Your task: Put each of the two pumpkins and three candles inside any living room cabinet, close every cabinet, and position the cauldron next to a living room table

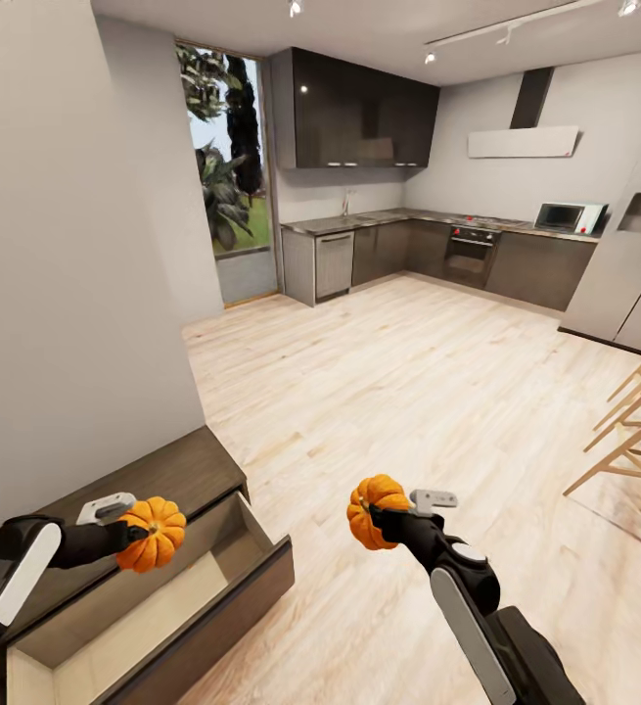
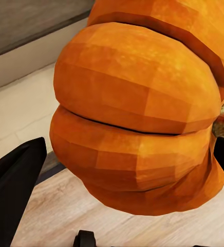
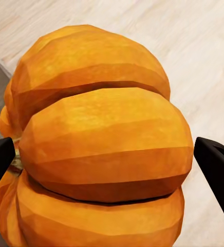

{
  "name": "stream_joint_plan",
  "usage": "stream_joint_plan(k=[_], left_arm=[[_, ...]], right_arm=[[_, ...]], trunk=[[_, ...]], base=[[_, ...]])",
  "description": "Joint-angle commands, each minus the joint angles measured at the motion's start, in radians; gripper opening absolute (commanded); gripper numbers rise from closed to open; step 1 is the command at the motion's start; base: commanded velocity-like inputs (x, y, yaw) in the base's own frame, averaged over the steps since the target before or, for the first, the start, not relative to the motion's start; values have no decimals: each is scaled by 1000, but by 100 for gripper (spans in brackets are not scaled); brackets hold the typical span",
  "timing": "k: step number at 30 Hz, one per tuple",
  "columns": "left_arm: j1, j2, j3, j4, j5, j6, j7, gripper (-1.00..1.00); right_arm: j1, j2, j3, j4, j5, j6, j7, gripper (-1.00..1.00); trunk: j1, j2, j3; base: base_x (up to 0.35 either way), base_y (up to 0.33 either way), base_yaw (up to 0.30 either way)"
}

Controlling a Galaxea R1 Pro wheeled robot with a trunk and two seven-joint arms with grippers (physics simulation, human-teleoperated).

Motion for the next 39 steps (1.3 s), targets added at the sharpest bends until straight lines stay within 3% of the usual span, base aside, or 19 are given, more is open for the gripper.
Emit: stream_joint_plan(k=[1,17,33,39], left_arm=[[-1,-1,2,-1,-4,5,-4,-100],[0,-3,3,-1,1,5,-4,-100],[0,-4,2,-1,6,6,-5,-100],[0,-4,1,-1,6,5,-5,-100]], right_arm=[[-1,1,3,-1,-5,1,-12,-100],[-2,7,9,39,13,-7,-20,-100],[-2,15,14,44,37,-8,-16,-100],[-2,18,50,44,66,-9,-18,-100]], trunk=[[0,-1,-1],[0,-1,-1],[0,-1,-1],[0,-1,2]], base=[[0,0,0],[113,-63,0],[-75,8,3],[-20,-173,211]])
